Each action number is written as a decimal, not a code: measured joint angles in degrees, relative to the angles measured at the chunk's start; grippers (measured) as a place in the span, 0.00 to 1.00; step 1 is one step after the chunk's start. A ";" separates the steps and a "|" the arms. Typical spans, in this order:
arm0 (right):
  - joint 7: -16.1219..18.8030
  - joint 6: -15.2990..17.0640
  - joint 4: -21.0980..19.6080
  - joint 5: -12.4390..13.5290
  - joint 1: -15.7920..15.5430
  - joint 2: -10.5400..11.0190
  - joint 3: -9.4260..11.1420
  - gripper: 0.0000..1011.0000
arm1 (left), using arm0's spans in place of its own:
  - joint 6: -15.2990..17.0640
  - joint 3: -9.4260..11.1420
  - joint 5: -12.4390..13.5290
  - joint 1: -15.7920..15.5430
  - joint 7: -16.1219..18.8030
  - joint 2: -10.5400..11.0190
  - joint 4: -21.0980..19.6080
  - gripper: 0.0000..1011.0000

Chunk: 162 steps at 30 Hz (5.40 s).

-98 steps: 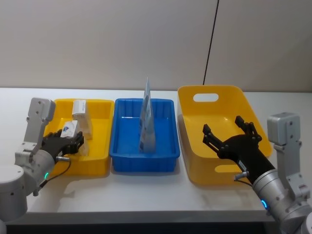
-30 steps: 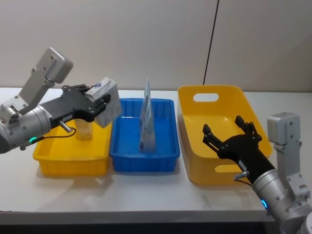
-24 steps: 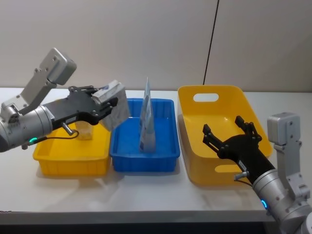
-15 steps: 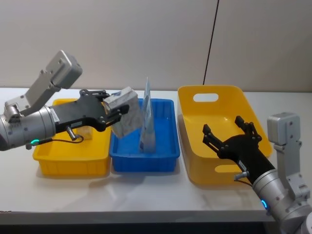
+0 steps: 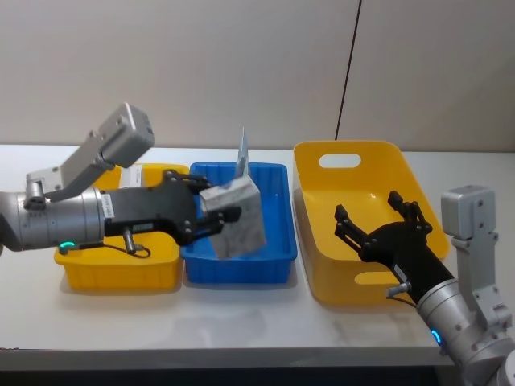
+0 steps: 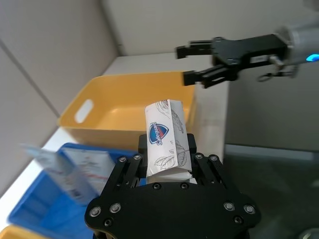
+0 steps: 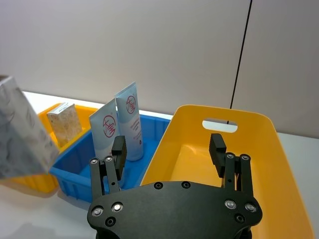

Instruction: Bimanual collaborative sorting of washing and personal care products

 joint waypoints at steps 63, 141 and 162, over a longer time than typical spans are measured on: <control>8.17 -0.05 -0.73 3.46 0.04 3.34 0.80 0.99 | -4.13 6.84 -1.74 -4.31 -12.06 -1.29 6.25 0.36; 51.84 -2.90 18.63 8.47 24.26 15.25 -13.44 0.99 | -4.13 6.89 -1.74 -4.32 -12.10 -1.29 6.27 0.36; 52.65 -2.27 21.55 6.67 27.29 12.68 -18.09 0.99 | -4.13 6.89 -1.74 -4.32 -12.10 -1.29 6.27 0.36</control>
